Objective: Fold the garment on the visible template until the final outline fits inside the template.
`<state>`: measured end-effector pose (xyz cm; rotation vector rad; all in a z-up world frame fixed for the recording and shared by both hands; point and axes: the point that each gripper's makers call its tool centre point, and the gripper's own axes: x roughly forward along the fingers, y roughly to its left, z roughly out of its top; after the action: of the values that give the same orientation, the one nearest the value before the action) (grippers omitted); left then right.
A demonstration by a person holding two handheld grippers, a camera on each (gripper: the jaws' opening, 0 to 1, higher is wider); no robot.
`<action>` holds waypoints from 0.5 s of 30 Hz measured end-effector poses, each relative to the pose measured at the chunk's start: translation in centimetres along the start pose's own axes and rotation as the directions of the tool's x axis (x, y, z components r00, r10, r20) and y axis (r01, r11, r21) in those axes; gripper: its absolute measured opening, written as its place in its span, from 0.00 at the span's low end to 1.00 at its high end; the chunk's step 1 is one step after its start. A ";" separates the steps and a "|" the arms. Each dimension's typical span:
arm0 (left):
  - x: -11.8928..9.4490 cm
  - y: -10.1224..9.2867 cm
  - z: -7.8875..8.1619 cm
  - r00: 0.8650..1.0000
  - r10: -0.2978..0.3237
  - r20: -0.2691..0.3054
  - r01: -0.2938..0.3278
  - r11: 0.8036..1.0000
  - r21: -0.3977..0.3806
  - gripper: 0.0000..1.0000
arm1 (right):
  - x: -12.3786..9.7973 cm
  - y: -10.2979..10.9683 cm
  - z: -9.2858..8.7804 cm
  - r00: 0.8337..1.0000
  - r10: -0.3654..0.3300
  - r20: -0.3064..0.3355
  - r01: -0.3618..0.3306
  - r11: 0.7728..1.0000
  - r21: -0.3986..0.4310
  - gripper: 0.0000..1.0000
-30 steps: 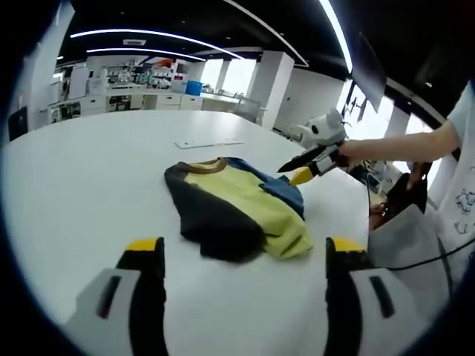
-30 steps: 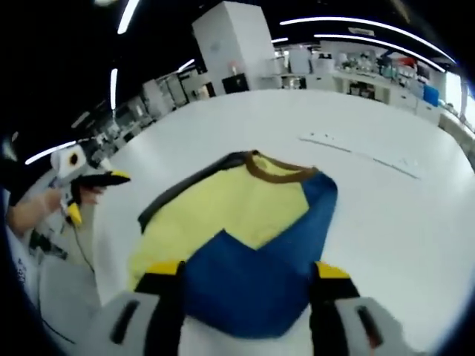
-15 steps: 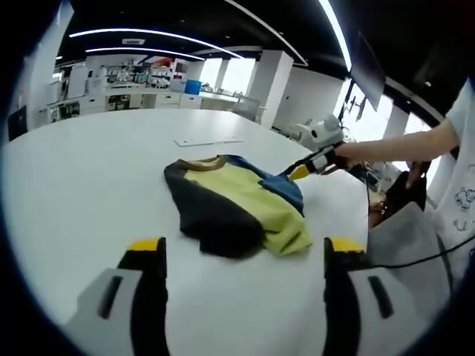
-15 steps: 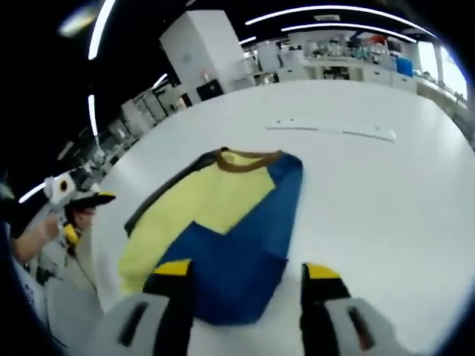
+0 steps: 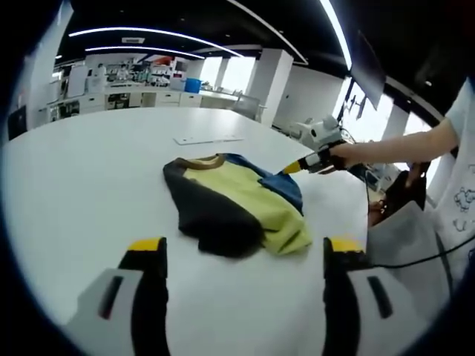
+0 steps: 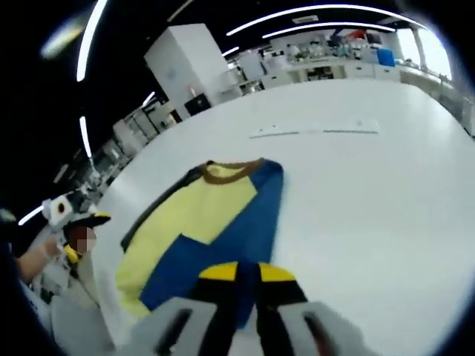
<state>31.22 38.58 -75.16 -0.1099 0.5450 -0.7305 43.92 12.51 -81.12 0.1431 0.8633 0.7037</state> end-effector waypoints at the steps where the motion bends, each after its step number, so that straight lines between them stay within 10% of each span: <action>1: 0.0 0.0 0.0 1.000 0.000 -0.001 0.000 1.000 0.005 0.84 | 0.0 0.0 0.0 1.000 -0.002 0.004 0.002 1.000 0.004 0.00; 15: 0.4 -0.5 0.2 1.000 -0.012 -0.002 0.012 1.000 0.016 0.83 | -4.5 -1.5 1.4 0.996 -0.021 0.089 0.018 0.999 0.031 0.00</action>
<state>31.23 37.94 -75.02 -0.0983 0.5404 -0.7469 43.73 8.75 -77.85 0.1915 0.7893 0.6613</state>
